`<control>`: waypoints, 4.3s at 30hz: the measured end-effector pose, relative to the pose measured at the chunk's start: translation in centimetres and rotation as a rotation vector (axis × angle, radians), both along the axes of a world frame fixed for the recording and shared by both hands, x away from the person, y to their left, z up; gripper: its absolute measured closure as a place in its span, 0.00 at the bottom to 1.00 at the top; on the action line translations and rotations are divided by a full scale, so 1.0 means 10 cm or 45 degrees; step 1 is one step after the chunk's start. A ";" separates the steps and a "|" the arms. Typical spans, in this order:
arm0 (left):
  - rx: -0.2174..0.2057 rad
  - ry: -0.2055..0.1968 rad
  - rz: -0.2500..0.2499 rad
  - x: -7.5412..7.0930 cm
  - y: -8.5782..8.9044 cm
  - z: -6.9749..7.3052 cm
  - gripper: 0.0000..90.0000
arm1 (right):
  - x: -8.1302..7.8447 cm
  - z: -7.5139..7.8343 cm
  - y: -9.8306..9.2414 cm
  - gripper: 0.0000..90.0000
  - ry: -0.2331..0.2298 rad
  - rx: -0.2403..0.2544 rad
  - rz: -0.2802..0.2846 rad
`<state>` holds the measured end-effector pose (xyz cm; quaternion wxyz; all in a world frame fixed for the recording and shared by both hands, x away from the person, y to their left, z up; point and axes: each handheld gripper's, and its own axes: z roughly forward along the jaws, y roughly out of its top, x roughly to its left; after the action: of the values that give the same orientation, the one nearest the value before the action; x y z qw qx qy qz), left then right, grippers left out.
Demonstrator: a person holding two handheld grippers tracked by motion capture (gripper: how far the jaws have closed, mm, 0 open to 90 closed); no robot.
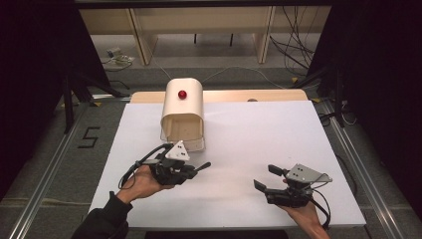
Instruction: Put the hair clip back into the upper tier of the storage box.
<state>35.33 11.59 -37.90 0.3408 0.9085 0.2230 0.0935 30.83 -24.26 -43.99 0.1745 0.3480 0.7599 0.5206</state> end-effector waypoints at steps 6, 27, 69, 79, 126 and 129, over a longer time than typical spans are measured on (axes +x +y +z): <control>-0.055 -0.021 0.023 0.00 0.03 0.04 0.85 | 0.00 0.00 0.00 0.29 0.000 0.001 0.000; -0.190 -0.128 0.131 0.03 0.15 0.22 0.85 | 0.01 -0.01 0.00 0.29 0.009 -0.002 -0.004; -0.311 -0.218 0.302 0.28 0.39 0.42 0.85 | 0.02 -0.02 -0.01 0.29 0.022 0.006 -0.029; -0.299 -0.233 0.332 0.37 0.46 0.48 0.85 | 0.02 -0.02 -0.01 0.29 0.023 0.003 -0.026; -0.180 -0.166 0.411 0.61 0.48 0.43 0.70 | 0.03 -0.03 0.00 0.29 0.025 0.002 -0.021; -0.205 -0.164 0.416 0.59 0.46 0.46 0.63 | 0.03 -0.03 0.00 0.29 0.023 0.003 -0.020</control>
<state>41.19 16.21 -33.33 0.4061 0.8222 0.3521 0.1873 31.13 -24.27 -44.25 0.1712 0.3589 0.7579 0.5171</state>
